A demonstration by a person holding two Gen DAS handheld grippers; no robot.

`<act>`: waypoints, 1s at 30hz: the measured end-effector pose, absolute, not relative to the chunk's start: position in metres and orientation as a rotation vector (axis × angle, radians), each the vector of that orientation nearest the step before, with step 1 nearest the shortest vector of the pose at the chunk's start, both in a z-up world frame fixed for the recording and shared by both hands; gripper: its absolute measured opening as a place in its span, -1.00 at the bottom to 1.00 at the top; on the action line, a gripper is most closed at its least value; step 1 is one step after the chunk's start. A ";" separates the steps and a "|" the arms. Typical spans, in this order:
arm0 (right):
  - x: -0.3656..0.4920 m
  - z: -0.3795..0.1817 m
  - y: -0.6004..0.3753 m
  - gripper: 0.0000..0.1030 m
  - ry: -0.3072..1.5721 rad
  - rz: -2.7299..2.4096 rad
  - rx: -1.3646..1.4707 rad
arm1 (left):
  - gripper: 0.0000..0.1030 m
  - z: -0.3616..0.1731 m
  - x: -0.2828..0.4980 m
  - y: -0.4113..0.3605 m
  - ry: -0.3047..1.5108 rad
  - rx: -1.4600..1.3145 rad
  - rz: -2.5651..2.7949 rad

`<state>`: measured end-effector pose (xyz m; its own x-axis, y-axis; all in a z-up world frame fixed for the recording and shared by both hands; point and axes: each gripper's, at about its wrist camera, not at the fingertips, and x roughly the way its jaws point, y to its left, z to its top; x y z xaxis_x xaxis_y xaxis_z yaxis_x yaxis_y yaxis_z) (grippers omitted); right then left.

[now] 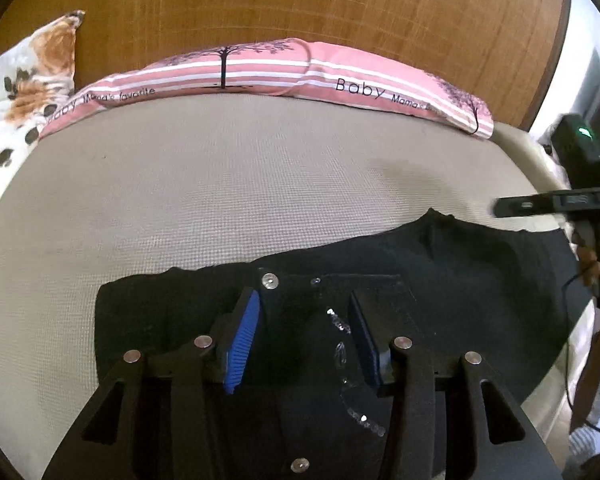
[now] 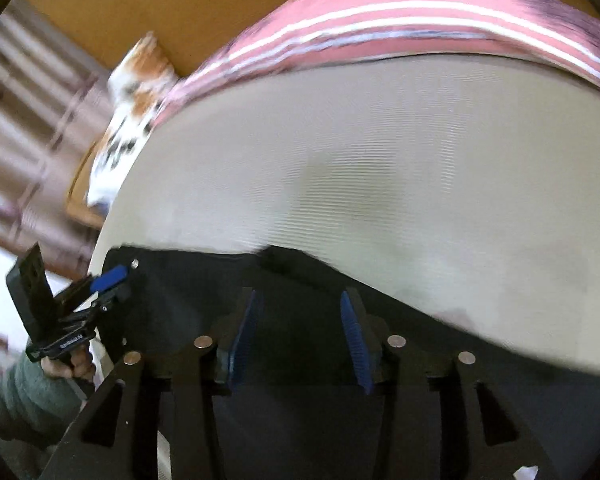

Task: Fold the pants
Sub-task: 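Withdraw both open tools from the folded jeans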

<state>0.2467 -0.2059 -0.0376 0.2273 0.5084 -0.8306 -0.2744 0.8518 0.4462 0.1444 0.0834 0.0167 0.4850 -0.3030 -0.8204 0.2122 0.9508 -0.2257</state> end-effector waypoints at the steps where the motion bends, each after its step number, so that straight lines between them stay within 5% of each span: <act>1: 0.254 -0.042 -0.192 -0.16 1.253 0.577 0.200 | -0.08 0.017 0.144 0.087 1.018 -0.113 -0.313; 6: 0.274 -0.070 -0.162 -0.15 1.371 0.658 0.176 | -0.08 0.012 0.141 0.097 1.025 -0.128 -0.320; 9: 0.279 -0.078 -0.154 -0.65 1.395 0.700 0.225 | -0.08 0.006 0.138 0.100 1.023 -0.127 -0.333; 11: 0.285 -0.076 -0.156 -0.76 1.370 0.667 0.244 | -0.08 0.005 0.140 0.101 1.018 -0.126 -0.344; 21: 0.290 -0.091 -0.161 -0.83 1.292 0.552 0.279 | -0.11 -0.002 0.163 0.102 0.999 -0.074 -0.326; 24: 0.290 -0.087 -0.164 -0.76 1.282 0.548 0.288 | -0.11 -0.004 0.166 0.100 0.998 -0.067 -0.319; 28: 0.286 -0.058 -0.181 -0.27 1.211 0.495 0.315 | -0.11 -0.001 0.170 0.095 1.022 -0.048 -0.306; 30: 0.277 -0.033 -0.195 -0.22 1.152 0.491 0.330 | -0.11 0.005 0.170 0.095 1.035 -0.062 -0.298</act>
<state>0.2772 -0.1949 -0.0330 0.3192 0.5298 -0.7858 -0.1998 0.8481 0.4907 0.1701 0.0947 0.0049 0.4739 -0.2724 -0.8374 0.2139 0.9581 -0.1906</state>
